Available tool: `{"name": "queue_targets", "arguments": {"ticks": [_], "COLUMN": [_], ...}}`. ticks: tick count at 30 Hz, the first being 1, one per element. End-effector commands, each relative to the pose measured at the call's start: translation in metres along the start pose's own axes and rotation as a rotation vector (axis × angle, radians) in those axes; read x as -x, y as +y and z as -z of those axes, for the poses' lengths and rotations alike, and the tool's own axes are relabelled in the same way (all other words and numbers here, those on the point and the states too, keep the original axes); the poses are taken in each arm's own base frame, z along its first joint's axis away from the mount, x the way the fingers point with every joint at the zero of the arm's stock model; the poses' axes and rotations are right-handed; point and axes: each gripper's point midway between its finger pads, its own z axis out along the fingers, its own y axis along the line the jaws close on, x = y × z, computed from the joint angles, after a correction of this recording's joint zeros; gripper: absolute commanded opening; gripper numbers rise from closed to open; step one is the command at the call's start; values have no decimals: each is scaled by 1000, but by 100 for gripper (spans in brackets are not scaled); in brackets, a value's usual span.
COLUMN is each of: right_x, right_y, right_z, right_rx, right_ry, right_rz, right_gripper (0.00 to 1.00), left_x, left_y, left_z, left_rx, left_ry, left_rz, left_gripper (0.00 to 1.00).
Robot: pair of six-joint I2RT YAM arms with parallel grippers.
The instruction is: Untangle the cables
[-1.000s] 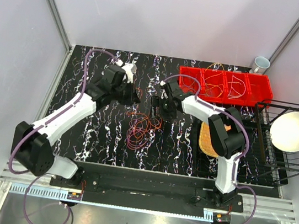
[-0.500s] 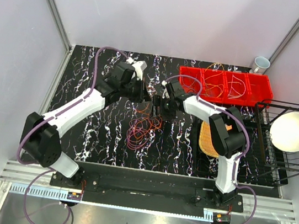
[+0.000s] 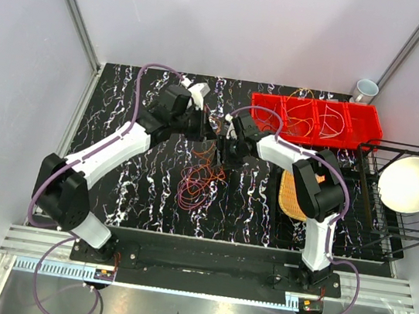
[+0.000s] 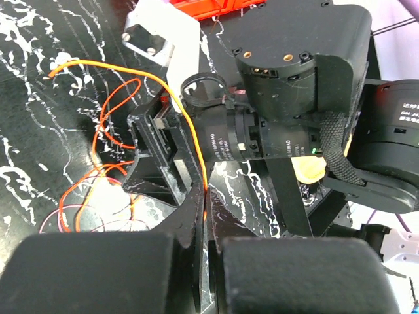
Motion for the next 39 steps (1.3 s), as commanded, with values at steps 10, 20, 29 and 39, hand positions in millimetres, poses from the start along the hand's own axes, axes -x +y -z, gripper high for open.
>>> {"name": "queue_targets", "arguments": {"ticks": [10,20,29,39], "right_x": [15,10,9,7], "right_y": [15,17,20,16], "right_z": [-9,-16,-21,-28], "right_rx": [5,54,89,87], "right_ry": [-68,-89,-111,-115], "right_rz": [20,-13,-18,-39], "right_gripper": [40,49,49,20], "left_x": [26,24,28,23], "left_y": [-29,-32,-55,-58], "left_z": [1,0,-1,-5], "left_rx": [-113,-166,-297,-331], "left_ry": [-71,-72,-63,-43], "left_rz": [-31,13,43,53], "left_gripper": [0,0,0,0]}}
